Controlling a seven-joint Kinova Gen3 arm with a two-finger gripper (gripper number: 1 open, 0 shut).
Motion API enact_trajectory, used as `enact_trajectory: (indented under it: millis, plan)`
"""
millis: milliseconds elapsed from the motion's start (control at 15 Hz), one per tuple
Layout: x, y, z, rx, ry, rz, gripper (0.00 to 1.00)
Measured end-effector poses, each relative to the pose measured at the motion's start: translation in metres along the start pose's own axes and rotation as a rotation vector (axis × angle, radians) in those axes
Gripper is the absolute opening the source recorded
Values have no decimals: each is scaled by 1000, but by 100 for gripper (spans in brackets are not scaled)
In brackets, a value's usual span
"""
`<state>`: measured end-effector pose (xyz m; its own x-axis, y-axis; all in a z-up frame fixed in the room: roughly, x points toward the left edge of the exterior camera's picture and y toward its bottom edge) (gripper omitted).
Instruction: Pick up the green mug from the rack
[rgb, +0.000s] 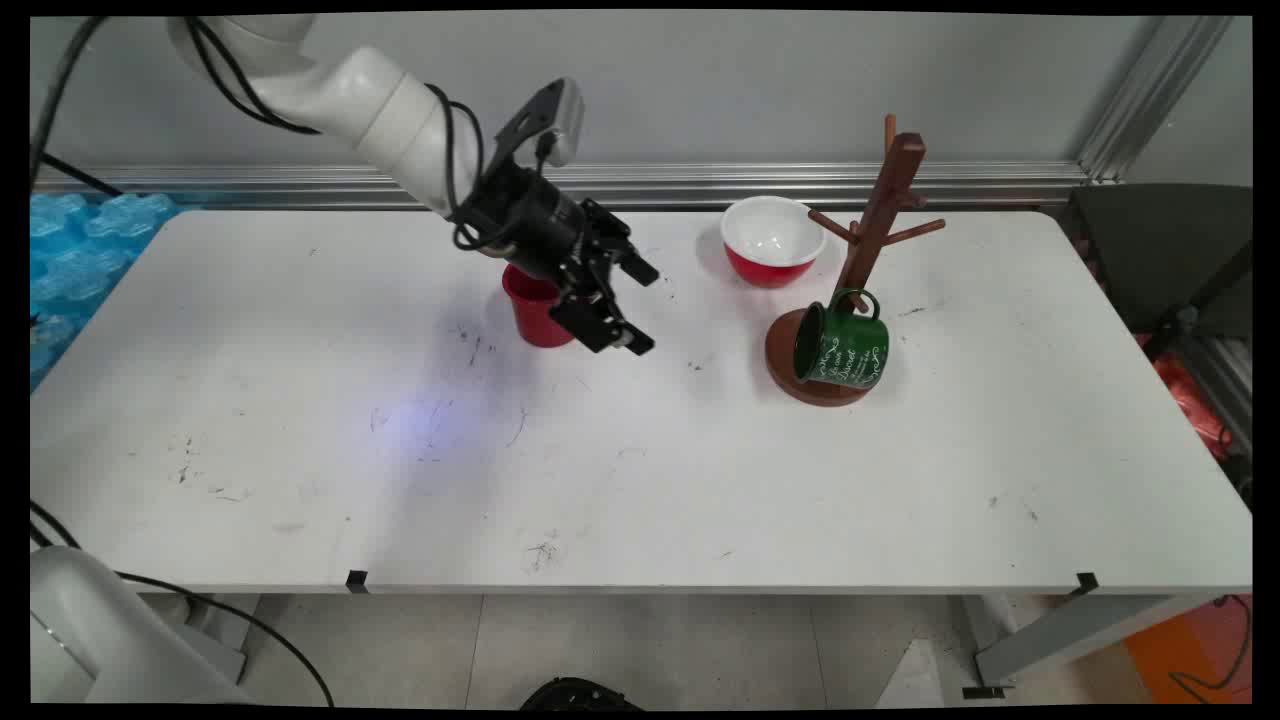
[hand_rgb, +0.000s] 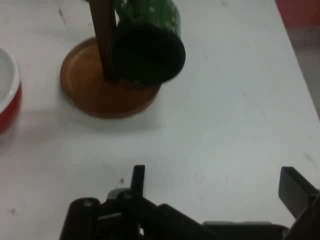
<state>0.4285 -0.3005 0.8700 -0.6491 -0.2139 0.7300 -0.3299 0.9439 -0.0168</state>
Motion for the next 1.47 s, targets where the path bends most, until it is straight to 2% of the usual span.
enact_trajectory:
  millis: [200,867,1467]
  plan:
    - [3,1,15,-9,47,-31,100]
    - [17,8,46,-31,154,-99,100]
    - [7,7,75,-17,202,-162,100]
